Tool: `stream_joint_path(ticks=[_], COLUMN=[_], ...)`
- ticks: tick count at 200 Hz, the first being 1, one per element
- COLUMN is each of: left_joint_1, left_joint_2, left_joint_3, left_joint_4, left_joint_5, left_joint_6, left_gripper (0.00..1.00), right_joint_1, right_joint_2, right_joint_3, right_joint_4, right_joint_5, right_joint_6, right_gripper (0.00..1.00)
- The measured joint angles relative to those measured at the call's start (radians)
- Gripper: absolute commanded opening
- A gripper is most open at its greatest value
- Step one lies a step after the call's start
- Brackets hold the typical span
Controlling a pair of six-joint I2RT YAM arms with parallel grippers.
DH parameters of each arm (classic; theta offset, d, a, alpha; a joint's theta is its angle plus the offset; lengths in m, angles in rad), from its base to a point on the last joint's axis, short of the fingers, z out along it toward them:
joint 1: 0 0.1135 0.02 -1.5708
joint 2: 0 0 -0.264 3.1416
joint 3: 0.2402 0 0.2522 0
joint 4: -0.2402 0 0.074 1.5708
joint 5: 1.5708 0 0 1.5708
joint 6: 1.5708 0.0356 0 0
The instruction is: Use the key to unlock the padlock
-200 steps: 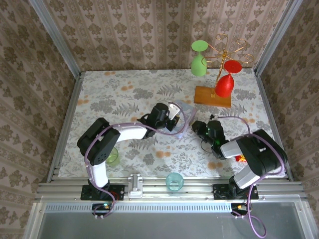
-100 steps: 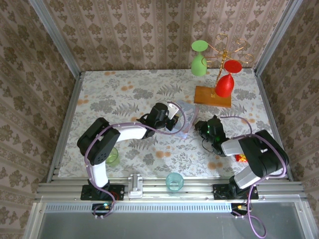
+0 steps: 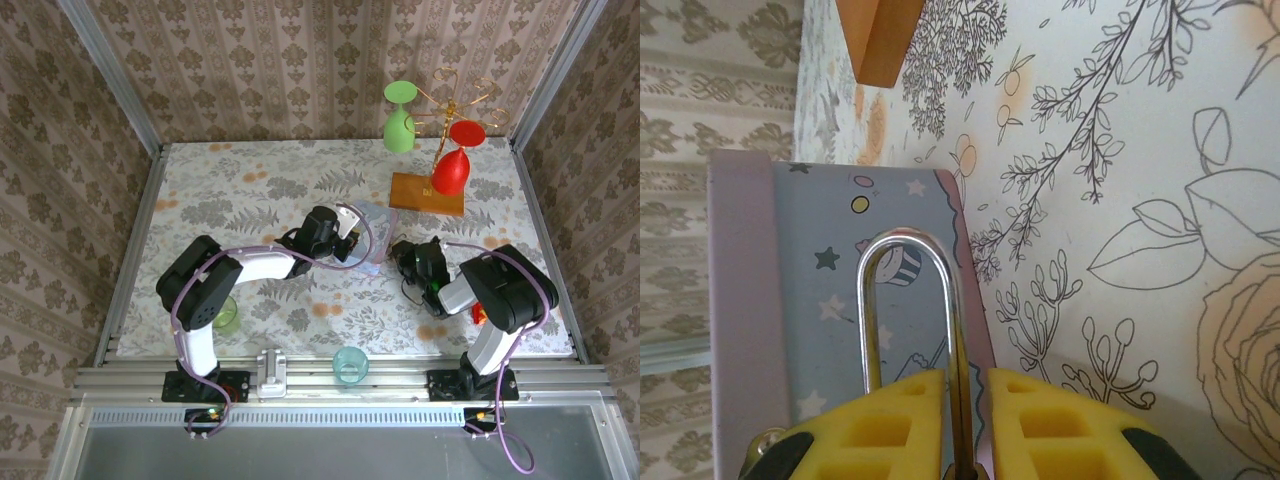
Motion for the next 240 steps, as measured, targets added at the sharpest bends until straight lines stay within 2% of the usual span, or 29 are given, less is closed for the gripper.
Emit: stream_joint_path(ticks=[66, 96, 129, 177, 217, 240], left_joint_1=[0.001, 0.001, 0.005, 0.058, 0.085, 0.112], left_joint_2=[0.001, 0.000, -0.011, -0.043, -0.048, -0.053], left_joint_3=[0.001, 0.001, 0.014, 0.027, 0.039, 0.040], left_joint_4=[-0.001, -0.002, -0.047, -0.146, -0.187, -0.198], left_joint_5=[-0.011, -0.016, -0.037, -0.061, -0.098, -0.099], left_joint_6=[0.000, 0.000, 0.000, 0.000, 0.010, 0.032], left_gripper=[0.02, 0.02, 0.04, 0.04, 0.05, 0.08], right_joint_1=[0.011, -0.006, -0.021, -0.095, -0.123, -0.130], right_joint_2=[-0.089, -0.096, -0.088, -0.119, -0.193, -0.208], right_joint_3=[0.018, 0.038, 0.061, 0.051, 0.029, 0.034], right_joint_4=[-0.124, -0.146, -0.189, -0.323, -0.402, -0.418], right_joint_5=[0.168, 0.167, 0.052, -0.230, -0.363, -0.439], right_joint_6=[-0.039, -0.078, -0.114, -0.225, -0.296, -0.327], right_gripper=[0.00, 0.00, 0.00, 0.00, 0.00, 0.00])
